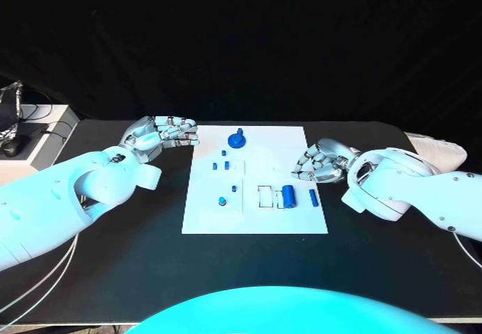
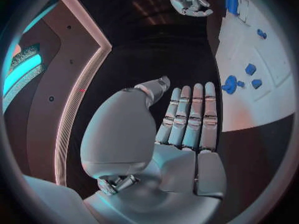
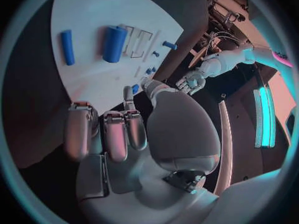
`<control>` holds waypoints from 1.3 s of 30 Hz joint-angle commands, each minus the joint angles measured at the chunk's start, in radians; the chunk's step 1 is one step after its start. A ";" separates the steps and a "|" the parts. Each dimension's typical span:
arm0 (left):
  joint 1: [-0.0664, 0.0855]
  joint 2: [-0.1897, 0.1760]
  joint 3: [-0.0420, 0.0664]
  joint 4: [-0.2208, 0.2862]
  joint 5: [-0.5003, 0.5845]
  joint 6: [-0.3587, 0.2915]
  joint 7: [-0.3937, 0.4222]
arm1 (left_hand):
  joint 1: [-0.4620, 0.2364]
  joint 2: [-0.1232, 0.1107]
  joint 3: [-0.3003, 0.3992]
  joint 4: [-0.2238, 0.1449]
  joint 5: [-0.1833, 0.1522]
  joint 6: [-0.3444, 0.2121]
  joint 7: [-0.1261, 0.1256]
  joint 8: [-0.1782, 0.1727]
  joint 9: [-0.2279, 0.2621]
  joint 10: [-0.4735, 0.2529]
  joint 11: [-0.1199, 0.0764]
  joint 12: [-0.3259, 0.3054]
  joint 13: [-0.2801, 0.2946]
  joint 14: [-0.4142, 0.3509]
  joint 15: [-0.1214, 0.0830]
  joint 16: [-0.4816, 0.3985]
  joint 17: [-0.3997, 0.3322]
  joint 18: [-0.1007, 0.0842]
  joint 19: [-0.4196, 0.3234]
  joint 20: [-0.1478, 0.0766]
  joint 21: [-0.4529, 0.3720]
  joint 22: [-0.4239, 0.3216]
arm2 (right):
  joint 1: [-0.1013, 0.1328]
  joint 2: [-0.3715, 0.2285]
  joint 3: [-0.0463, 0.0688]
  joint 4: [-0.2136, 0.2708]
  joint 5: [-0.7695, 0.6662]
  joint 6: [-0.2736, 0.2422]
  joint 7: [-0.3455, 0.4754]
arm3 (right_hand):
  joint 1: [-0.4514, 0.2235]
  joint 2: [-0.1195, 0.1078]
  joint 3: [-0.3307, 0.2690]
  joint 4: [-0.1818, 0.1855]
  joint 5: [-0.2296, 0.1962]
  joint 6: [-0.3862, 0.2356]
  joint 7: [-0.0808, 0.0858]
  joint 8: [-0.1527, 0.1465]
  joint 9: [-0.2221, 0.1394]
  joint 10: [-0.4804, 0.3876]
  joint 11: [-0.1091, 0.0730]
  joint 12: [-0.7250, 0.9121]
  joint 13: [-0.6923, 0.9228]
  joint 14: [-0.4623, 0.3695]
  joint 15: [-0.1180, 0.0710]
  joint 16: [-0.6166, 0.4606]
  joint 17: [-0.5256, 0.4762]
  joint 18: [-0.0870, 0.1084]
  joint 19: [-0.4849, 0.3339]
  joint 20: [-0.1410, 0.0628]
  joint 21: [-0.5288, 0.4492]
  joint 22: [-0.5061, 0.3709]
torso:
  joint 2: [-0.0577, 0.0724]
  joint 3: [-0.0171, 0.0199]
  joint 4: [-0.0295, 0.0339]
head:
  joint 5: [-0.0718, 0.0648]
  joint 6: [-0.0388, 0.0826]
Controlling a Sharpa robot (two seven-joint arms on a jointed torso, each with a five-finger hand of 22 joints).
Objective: Assemble the parts on the task board
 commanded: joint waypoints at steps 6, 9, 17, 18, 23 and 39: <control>-0.004 0.004 0.001 -0.002 -0.046 0.023 0.013 | -0.035 -0.025 -0.091 0.039 -0.005 -0.008 -0.021 -0.007 -0.005 0.055 -0.017 0.009 0.005 0.012 -0.008 -0.027 0.014 0.004 0.006 0.008 -0.028 -0.028 | 0.001 -0.002 -0.008 -0.016 0.047 0.177 -0.246 | -0.089 -0.001 -0.040 0.002 0.016 0.019 -0.008 0.014 0.027 0.103 -0.007 0.046 0.260 0.089 -0.003 0.024 0.183 -0.025 0.072 -0.006 0.052 0.185 | -0.014 -0.0014 -0.0073 | -0.007 0.000; -0.005 0.005 0.001 -0.001 -0.049 0.025 0.014 | -0.034 -0.023 -0.101 0.045 -0.005 -0.008 -0.021 -0.008 -0.006 0.063 -0.018 0.008 0.005 0.012 -0.008 -0.032 0.016 0.004 0.005 0.009 -0.034 -0.034 | -0.002 0.016 -0.013 -0.028 0.042 0.184 -0.282 | -0.120 0.000 -0.062 0.004 0.011 0.020 -0.011 0.017 0.037 0.104 -0.009 0.049 0.263 0.089 -0.005 0.026 0.189 -0.026 0.074 -0.007 0.062 0.190 | -0.015 -0.0027 -0.0068 | -0.009 0.000; -0.005 0.006 0.001 0.002 -0.058 0.041 0.013 | -0.040 -0.023 -0.153 0.073 -0.005 -0.012 -0.021 -0.013 -0.011 0.083 -0.019 0.002 0.004 0.026 -0.011 -0.044 0.025 0.004 0.008 0.012 -0.050 -0.052 | -0.020 0.075 -0.022 -0.058 0.053 0.177 -0.305 | -0.192 0.010 -0.134 0.005 -0.006 0.018 -0.016 0.025 0.063 0.104 -0.013 0.049 0.263 0.092 -0.008 0.030 0.203 -0.029 0.075 -0.010 0.075 0.198 | -0.012 -0.0024 -0.0061 | -0.009 0.000; -0.005 0.006 0.001 0.002 -0.062 0.043 0.012 | -0.041 -0.025 -0.168 0.078 -0.005 -0.017 -0.023 -0.016 -0.013 0.083 -0.020 0.000 0.004 0.027 -0.010 -0.047 0.027 0.004 0.007 0.013 -0.054 -0.056 | -0.023 0.083 -0.023 -0.063 0.055 0.175 -0.305 | -0.197 0.013 -0.142 0.005 -0.008 0.016 -0.016 0.025 0.065 0.104 -0.013 0.049 0.263 0.092 -0.008 0.030 0.202 -0.028 0.074 -0.010 0.073 0.198 | -0.012 -0.0026 -0.0060 | -0.010 0.000; -0.005 0.006 0.001 0.004 -0.071 0.051 0.006 | -0.027 -0.006 -0.241 0.108 -0.005 -0.023 -0.024 -0.026 -0.021 0.080 -0.018 -0.005 0.002 0.039 -0.009 -0.063 0.035 0.004 -0.013 0.020 -0.066 -0.082 | -0.036 0.114 -0.026 -0.087 0.062 0.168 -0.302 | -0.210 0.023 -0.174 0.005 -0.026 0.013 -0.016 0.026 0.074 0.104 -0.013 0.049 0.263 0.091 -0.008 0.030 0.202 -0.028 0.074 -0.010 0.073 0.199 | -0.012 -0.0027 -0.0060 | -0.004 0.000; -0.005 0.006 0.001 0.003 -0.075 0.049 -0.001 | 0.035 0.049 -0.418 0.193 -0.005 -0.017 -0.018 -0.041 -0.043 0.071 -0.016 -0.005 0.000 0.083 -0.012 -0.103 0.041 0.005 -0.012 0.023 -0.063 -0.134 | -0.054 0.161 -0.029 -0.123 0.049 0.170 -0.299 | -0.204 0.033 -0.186 0.003 -0.032 0.014 -0.017 0.029 0.080 0.104 -0.014 0.049 0.263 0.092 -0.008 0.031 0.206 -0.029 0.074 -0.009 0.077 0.201 | -0.013 -0.0013 -0.0083 | 0.001 0.000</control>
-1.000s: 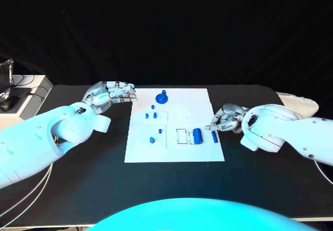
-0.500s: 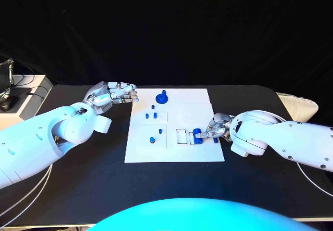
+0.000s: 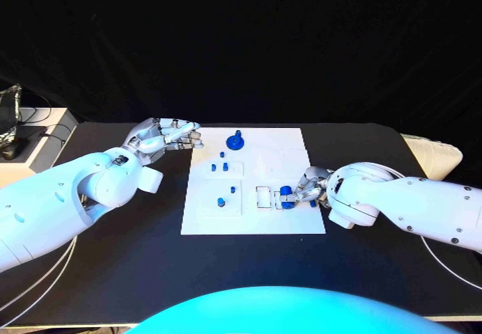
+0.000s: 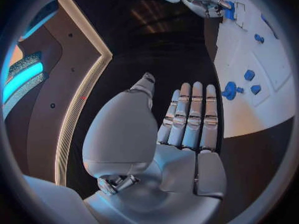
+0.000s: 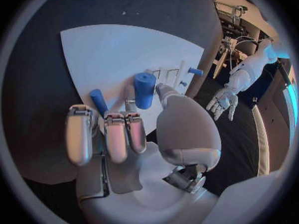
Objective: Assemble the parts on the task board
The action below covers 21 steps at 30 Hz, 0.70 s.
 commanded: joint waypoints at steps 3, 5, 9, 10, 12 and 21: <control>0.000 0.002 0.001 0.002 -0.006 0.015 0.002 | 0.010 0.004 -0.009 0.002 -0.005 0.005 0.006 -0.007 -0.002 -0.006 0.002 -0.005 -0.001 0.006 0.001 -0.006 -0.001 0.005 -0.003 0.003 -0.001 -0.003 | -0.007 0.008 -0.003 -0.007 -0.021 0.010 -0.006 | 0.016 0.014 -0.008 -0.001 -0.003 -0.002 -0.005 -0.005 0.003 0.106 -0.009 0.006 0.263 0.092 -0.008 0.005 0.204 -0.014 0.078 -0.006 0.005 0.202 | -0.001 -0.0007 0.0005 | 0.000 0.000; 0.000 0.002 0.001 0.002 -0.005 0.014 0.002 | 0.010 0.004 -0.009 0.002 -0.005 0.005 0.006 -0.007 -0.002 -0.006 0.002 -0.005 -0.001 0.006 0.001 -0.006 -0.001 0.005 -0.003 0.003 -0.001 -0.003 | -0.007 0.009 -0.003 -0.009 -0.026 0.004 -0.004 | 0.029 0.018 -0.007 -0.002 0.002 -0.003 -0.005 -0.005 0.006 0.106 -0.009 0.006 0.263 0.092 -0.008 0.005 0.205 -0.014 0.078 -0.006 0.004 0.202 | -0.001 -0.0007 0.0003 | 0.004 0.000; 0.000 0.001 0.001 0.002 -0.004 0.011 0.000 | 0.019 0.011 -0.015 0.003 -0.005 0.006 0.007 -0.008 -0.003 -0.008 0.003 -0.005 -0.001 0.007 0.001 -0.010 -0.001 0.005 -0.003 0.003 -0.001 -0.006 | -0.007 0.009 -0.003 -0.009 -0.029 -0.012 0.001 | 0.125 0.031 0.032 -0.012 0.111 -0.008 -0.003 -0.010 0.013 0.106 -0.009 0.006 0.263 0.092 -0.008 0.005 0.205 -0.014 0.077 -0.006 0.006 0.204 | -0.001 -0.0004 -0.0002 | 0.004 0.000; 0.000 0.001 0.001 0.002 -0.004 0.010 0.000 | 0.021 0.013 -0.016 0.004 -0.005 0.007 0.008 -0.008 -0.003 -0.008 0.003 -0.005 -0.001 0.007 0.001 -0.011 -0.001 0.005 -0.003 0.003 -0.001 -0.007 | -0.007 0.009 -0.003 -0.008 -0.030 -0.017 0.002 | 0.141 0.033 0.045 -0.014 0.112 -0.008 -0.004 -0.011 0.013 0.106 -0.009 0.006 0.263 0.092 -0.008 0.005 0.206 -0.014 0.078 -0.006 0.006 0.205 | -0.001 -0.0004 -0.0002 | 0.004 0.000; 0.000 0.001 0.001 0.002 -0.003 0.010 -0.001 | 0.024 0.015 -0.016 0.004 -0.005 0.007 0.008 -0.008 -0.004 -0.008 0.003 -0.005 -0.001 0.007 0.001 -0.012 -0.001 0.005 -0.003 0.003 0.000 -0.008 | -0.007 0.008 -0.003 -0.004 -0.031 -0.031 0.007 | 0.173 0.035 0.079 -0.020 0.116 -0.006 -0.005 -0.015 0.013 0.106 -0.010 0.006 0.263 0.092 -0.009 0.005 0.207 -0.014 0.078 -0.007 0.007 0.206 | -0.001 -0.0005 0.0000 | 0.004 0.000; 0.000 0.000 0.001 0.000 -0.002 0.009 -0.006 | 0.040 0.025 -0.021 0.004 -0.005 0.009 0.011 -0.009 -0.006 -0.011 0.004 -0.005 -0.002 0.015 0.001 -0.014 0.000 0.005 -0.001 0.003 0.000 -0.013 | -0.004 -0.019 -0.002 0.035 -0.028 -0.111 0.020 | 0.213 0.003 0.260 -0.047 0.125 0.008 -0.007 -0.023 0.016 0.106 -0.013 0.006 0.263 0.092 -0.011 0.005 0.207 -0.016 0.079 -0.009 0.013 0.211 | -0.002 -0.0004 0.0001 | 0.004 0.000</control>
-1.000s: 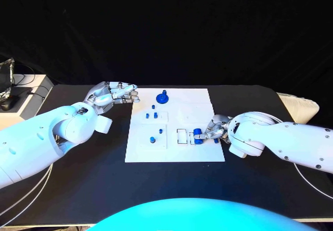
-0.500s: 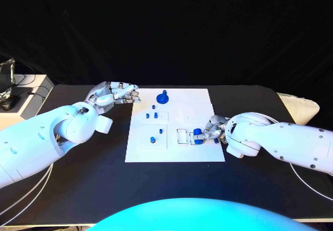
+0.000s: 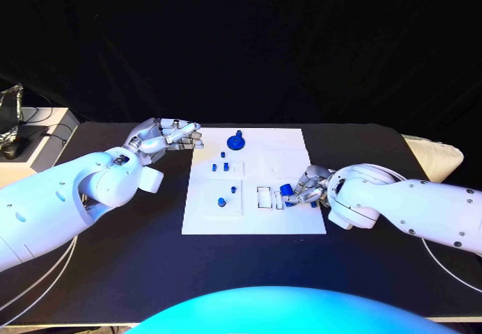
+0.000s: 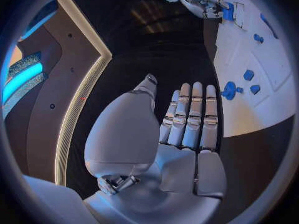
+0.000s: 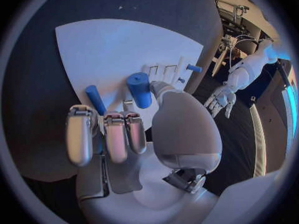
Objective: Assemble the parts on the task board
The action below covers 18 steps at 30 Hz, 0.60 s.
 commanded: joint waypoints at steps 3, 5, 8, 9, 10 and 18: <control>0.000 0.001 0.001 0.001 0.000 0.009 -0.001 | 0.009 0.001 -0.008 0.002 -0.005 0.001 0.004 -0.005 -0.001 -0.008 0.001 -0.006 -0.002 0.007 0.000 -0.003 0.001 0.005 -0.001 0.003 0.000 -0.002 | 0.007 -0.022 0.001 0.031 0.017 -0.067 0.008 | 0.022 0.011 0.135 -0.104 0.008 0.015 -0.005 0.007 0.011 0.106 -0.006 0.006 0.264 0.092 -0.005 0.005 0.207 -0.016 0.076 -0.006 0.008 0.212 | 0.000 -0.0007 -0.0003 | 0.001 0.000; 0.000 0.001 0.001 0.000 0.000 0.010 -0.003 | 0.009 0.001 -0.008 0.002 -0.005 0.002 0.004 -0.005 -0.002 -0.008 0.001 -0.006 -0.002 0.007 0.000 -0.003 0.001 0.005 -0.001 0.003 0.000 -0.002 | 0.014 -0.030 0.002 0.043 0.041 -0.074 0.007 | 0.018 0.008 0.144 -0.106 0.011 0.017 -0.005 0.007 0.012 0.106 -0.006 0.006 0.264 0.092 -0.005 0.005 0.208 -0.017 0.076 -0.006 0.011 0.213 | -0.001 -0.0008 -0.0008 | 0.002 0.000; 0.000 0.001 0.001 0.000 0.000 0.011 -0.005 | 0.015 0.003 -0.008 0.001 -0.005 0.002 0.005 -0.006 -0.002 -0.009 0.001 -0.006 -0.002 0.005 0.001 -0.006 0.001 0.005 -0.001 0.003 0.000 -0.003 | 0.022 -0.036 0.004 0.059 0.070 -0.077 0.006 | 0.014 0.007 0.149 -0.106 0.012 0.018 -0.005 0.007 0.013 0.106 -0.006 0.006 0.264 0.092 -0.005 0.005 0.208 -0.017 0.076 -0.006 0.012 0.214 | -0.001 -0.0004 -0.0009 | 0.003 0.000; 0.000 0.002 0.001 -0.001 0.000 0.011 -0.006 | 0.017 0.004 -0.009 0.001 -0.005 0.002 0.006 -0.006 -0.003 -0.010 0.002 -0.006 -0.002 0.005 0.001 -0.007 0.001 0.005 -0.001 0.003 0.000 -0.004 | 0.025 -0.038 0.004 0.065 0.079 -0.076 0.005 | 0.014 0.007 0.149 -0.106 0.012 0.018 -0.005 0.007 0.013 0.106 -0.006 0.006 0.264 0.092 -0.005 0.005 0.208 -0.017 0.076 -0.006 0.012 0.214 | -0.001 -0.0004 -0.0007 | 0.002 0.000; 0.000 0.002 0.001 -0.001 0.000 0.012 -0.007 | 0.018 0.005 -0.009 0.001 -0.005 0.002 0.006 -0.006 -0.003 -0.010 0.002 -0.006 -0.002 0.005 0.002 -0.007 0.001 0.005 -0.001 0.003 0.000 -0.005 | 0.027 -0.038 0.004 0.071 0.089 -0.075 0.004 | 0.014 0.007 0.149 -0.106 0.012 0.018 -0.005 0.007 0.013 0.106 -0.006 0.006 0.264 0.092 -0.005 0.005 0.208 -0.017 0.076 -0.006 0.012 0.214 | -0.001 -0.0002 -0.0004 | 0.001 0.000; 0.000 0.003 0.001 -0.002 0.000 0.016 -0.012 | 0.025 0.010 -0.009 0.001 -0.005 0.003 0.007 -0.007 -0.004 -0.013 0.003 -0.006 -0.002 0.003 0.002 -0.010 0.000 0.005 -0.001 0.003 0.000 -0.007 | 0.032 -0.015 0.004 0.087 0.126 -0.048 -0.002 | -0.003 -0.002 0.160 -0.106 0.005 0.019 -0.005 0.007 0.015 0.106 -0.005 0.006 0.264 0.092 -0.004 0.005 0.206 -0.017 0.076 -0.006 0.012 0.214 | 0.001 -0.0004 -0.0008 | 0.002 0.000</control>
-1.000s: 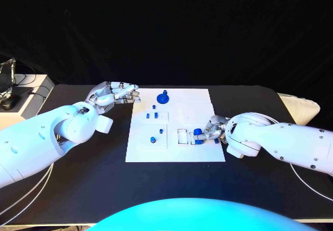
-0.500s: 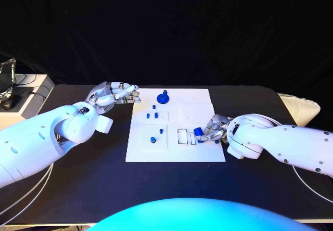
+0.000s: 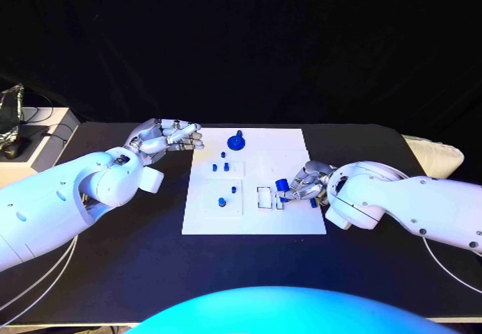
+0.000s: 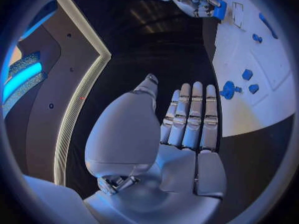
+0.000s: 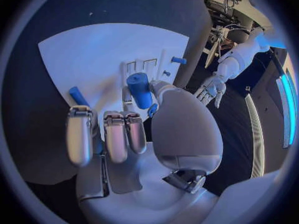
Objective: Assemble the parts on the task board
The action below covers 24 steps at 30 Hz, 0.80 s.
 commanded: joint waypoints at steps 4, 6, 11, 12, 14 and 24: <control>0.000 0.002 0.000 0.002 0.000 0.020 -0.004 | 0.013 0.003 -0.006 -0.002 -0.005 0.003 0.007 -0.007 -0.002 -0.010 0.000 -0.006 -0.001 0.003 0.003 -0.008 0.000 0.005 -0.001 0.004 0.000 -0.003 | 0.001 0.032 -0.003 -0.012 0.055 0.032 -0.007 | -0.017 -0.005 0.139 -0.122 -0.012 0.014 -0.009 0.003 0.015 0.106 -0.005 0.006 0.263 0.092 -0.004 0.004 0.205 -0.017 0.076 -0.005 0.005 0.213 | 0.001 -0.0013 0.0005 | 0.000 0.000; 0.000 0.002 0.000 0.002 -0.002 0.022 -0.006 | 0.014 0.004 -0.006 -0.002 -0.005 0.003 0.007 -0.007 -0.002 -0.010 0.000 -0.006 -0.001 0.003 0.003 -0.008 0.000 0.005 -0.001 0.004 0.000 -0.003 | 0.001 0.043 -0.005 -0.019 0.060 0.038 -0.010 | -0.023 -0.007 0.141 -0.121 -0.016 0.014 -0.009 0.003 0.016 0.106 -0.004 0.006 0.263 0.092 -0.003 0.004 0.205 -0.017 0.076 -0.005 0.004 0.213 | 0.002 -0.0011 0.0013 | 0.003 0.000; 0.000 0.002 0.000 0.003 -0.008 0.027 -0.009 | 0.015 0.005 -0.006 -0.002 -0.005 0.003 0.007 -0.007 -0.003 -0.011 0.000 -0.006 -0.002 0.004 0.003 -0.008 0.000 0.005 -0.001 0.004 -0.001 -0.004 | 0.000 0.070 -0.009 -0.033 0.070 0.047 -0.017 | -0.044 -0.010 0.144 -0.113 -0.024 0.014 -0.007 0.001 0.017 0.105 -0.003 0.004 0.261 0.091 -0.002 0.004 0.203 -0.017 0.076 -0.004 0.002 0.213 | 0.003 -0.0008 0.0009 | 0.003 0.000; 0.000 0.002 0.000 0.003 -0.008 0.027 -0.009 | 0.015 0.005 -0.006 -0.002 -0.005 0.003 0.007 -0.007 -0.003 -0.011 0.000 -0.006 -0.002 0.004 0.003 -0.008 0.000 0.005 -0.001 0.004 -0.001 -0.004 | 0.000 0.074 -0.010 -0.035 0.070 0.047 -0.018 | -0.044 -0.010 0.144 -0.113 -0.024 0.014 -0.007 0.001 0.017 0.105 -0.003 0.004 0.261 0.091 -0.002 0.004 0.203 -0.017 0.076 -0.004 0.002 0.213 | 0.002 -0.0008 0.0004 | 0.003 0.000; 0.000 0.002 0.000 0.004 -0.009 0.027 -0.009 | 0.015 0.005 -0.006 -0.001 -0.005 0.004 0.007 -0.007 -0.003 -0.012 0.000 -0.006 -0.002 0.004 0.003 -0.009 0.000 0.005 -0.002 0.004 -0.001 -0.004 | 0.000 0.081 -0.011 -0.039 0.070 0.048 -0.019 | -0.044 -0.010 0.144 -0.113 -0.024 0.014 -0.007 0.001 0.017 0.105 -0.003 0.004 0.261 0.091 -0.002 0.004 0.203 -0.017 0.076 -0.004 0.002 0.213 | 0.003 -0.0013 0.0004 | 0.003 0.000; 0.000 0.000 0.000 0.005 -0.009 0.027 -0.013 | 0.014 0.005 -0.008 0.000 -0.005 0.004 0.008 -0.007 -0.003 -0.013 0.001 -0.007 -0.002 0.003 0.003 -0.010 0.000 0.005 -0.003 0.004 -0.002 -0.005 | 0.000 0.104 -0.012 -0.058 0.067 0.056 -0.024 | -0.056 -0.014 0.145 -0.109 -0.029 0.013 -0.007 0.000 0.018 0.104 -0.002 0.002 0.260 0.091 -0.002 0.003 0.202 -0.016 0.075 -0.004 0.000 0.213 | 0.002 -0.0003 -0.0003 | 0.006 0.000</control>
